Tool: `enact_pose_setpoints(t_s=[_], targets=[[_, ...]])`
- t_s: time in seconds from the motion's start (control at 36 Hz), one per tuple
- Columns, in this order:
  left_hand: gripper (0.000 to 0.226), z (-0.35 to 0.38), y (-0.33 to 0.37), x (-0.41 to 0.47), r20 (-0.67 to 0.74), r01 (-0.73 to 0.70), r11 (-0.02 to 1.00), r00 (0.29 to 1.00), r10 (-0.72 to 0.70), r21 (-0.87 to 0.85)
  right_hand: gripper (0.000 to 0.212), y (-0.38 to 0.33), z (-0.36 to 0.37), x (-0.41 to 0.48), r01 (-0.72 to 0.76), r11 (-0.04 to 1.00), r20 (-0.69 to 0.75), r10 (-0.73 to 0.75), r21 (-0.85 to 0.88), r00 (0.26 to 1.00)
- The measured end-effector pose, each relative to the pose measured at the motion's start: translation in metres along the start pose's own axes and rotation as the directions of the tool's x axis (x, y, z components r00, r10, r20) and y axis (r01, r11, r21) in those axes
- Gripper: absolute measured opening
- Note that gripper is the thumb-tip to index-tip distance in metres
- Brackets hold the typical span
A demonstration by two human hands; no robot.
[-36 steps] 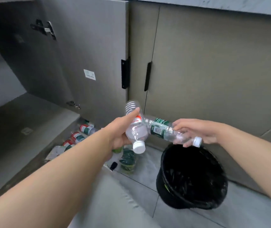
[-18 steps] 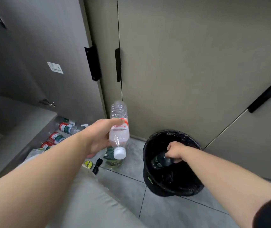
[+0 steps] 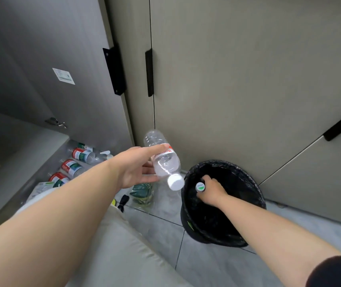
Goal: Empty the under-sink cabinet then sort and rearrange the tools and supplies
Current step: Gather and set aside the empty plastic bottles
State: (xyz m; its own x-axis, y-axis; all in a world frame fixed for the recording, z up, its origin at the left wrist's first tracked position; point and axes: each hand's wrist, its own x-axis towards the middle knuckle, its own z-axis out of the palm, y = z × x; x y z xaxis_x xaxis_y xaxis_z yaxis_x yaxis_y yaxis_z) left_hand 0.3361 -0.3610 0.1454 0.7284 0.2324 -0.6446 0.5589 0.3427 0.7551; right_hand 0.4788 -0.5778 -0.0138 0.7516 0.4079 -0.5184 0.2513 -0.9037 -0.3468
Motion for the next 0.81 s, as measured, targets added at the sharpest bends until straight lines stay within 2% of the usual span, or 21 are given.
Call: enact_pose_setpoints(t_s=[0.08,0.14,0.17,0.19,0.25,0.28,0.31,0.36,0.44,0.56,0.61,0.72,0.81], targets=[[0.079,0.007,0.003,0.000,0.004,-0.013,0.997,1.000,0.013,-0.077,0.016,-0.009,-0.020,-0.012,0.031,0.994,-0.118,-0.019,0.104,0.993],[0.084,0.011,0.004,0.000,0.006,-0.041,0.994,0.999,0.041,-0.101,0.016,-0.022,-0.039,-0.026,0.083,0.956,-0.212,-0.023,0.281,0.977],[0.086,0.013,0.004,0.001,-0.003,-0.058,0.992,0.998,0.058,-0.113,0.019,-0.030,-0.051,-0.035,0.118,0.905,-0.219,-0.029,0.409,0.975],[0.087,0.015,0.005,0.001,-0.013,-0.073,0.989,0.997,0.072,-0.125,0.023,-0.039,-0.062,-0.044,0.144,0.819,-0.178,-0.052,0.556,0.983],[0.088,0.020,0.005,0.002,-0.028,-0.100,0.985,0.995,0.097,-0.141,0.038,-0.052,-0.087,-0.065,0.119,0.608,0.017,-0.212,0.785,0.977],[0.088,0.023,0.005,0.003,-0.036,-0.113,0.984,0.993,0.109,-0.140,0.046,-0.057,-0.097,-0.076,0.081,0.558,0.124,-0.321,0.826,0.939],[0.088,0.025,0.005,0.004,-0.042,-0.126,0.982,0.992,0.121,-0.137,0.051,-0.062,-0.103,-0.085,0.069,0.553,0.197,-0.408,0.831,0.891],[0.086,0.028,0.006,0.004,-0.040,-0.151,0.979,0.988,0.146,-0.140,0.052,-0.070,-0.107,-0.100,0.131,0.592,0.218,-0.482,0.795,0.849],[0.093,0.029,0.005,0.002,-0.022,-0.167,0.977,0.986,0.166,-0.129,0.052,-0.073,-0.108,-0.108,0.218,0.623,0.105,-0.439,0.751,0.893],[0.110,0.025,0.004,-0.003,-0.057,-0.098,0.995,0.994,0.096,-0.035,0.039,-0.049,-0.134,-0.114,0.225,0.657,0.104,-0.421,0.720,0.901],[0.102,0.023,0.003,-0.005,-0.060,-0.072,0.997,0.996,0.072,0.000,0.034,-0.030,-0.154,-0.115,0.211,0.705,0.139,-0.405,0.677,0.904],[0.068,0.017,-0.001,-0.004,-0.116,-0.071,0.995,0.990,0.079,0.072,0.029,0.011,-0.193,-0.113,0.110,0.797,0.228,-0.297,0.594,0.927],[0.054,0.015,-0.003,-0.002,-0.156,-0.054,0.992,0.985,0.072,0.116,0.026,0.032,-0.214,-0.111,0.041,0.898,0.301,-0.189,0.438,0.935]])
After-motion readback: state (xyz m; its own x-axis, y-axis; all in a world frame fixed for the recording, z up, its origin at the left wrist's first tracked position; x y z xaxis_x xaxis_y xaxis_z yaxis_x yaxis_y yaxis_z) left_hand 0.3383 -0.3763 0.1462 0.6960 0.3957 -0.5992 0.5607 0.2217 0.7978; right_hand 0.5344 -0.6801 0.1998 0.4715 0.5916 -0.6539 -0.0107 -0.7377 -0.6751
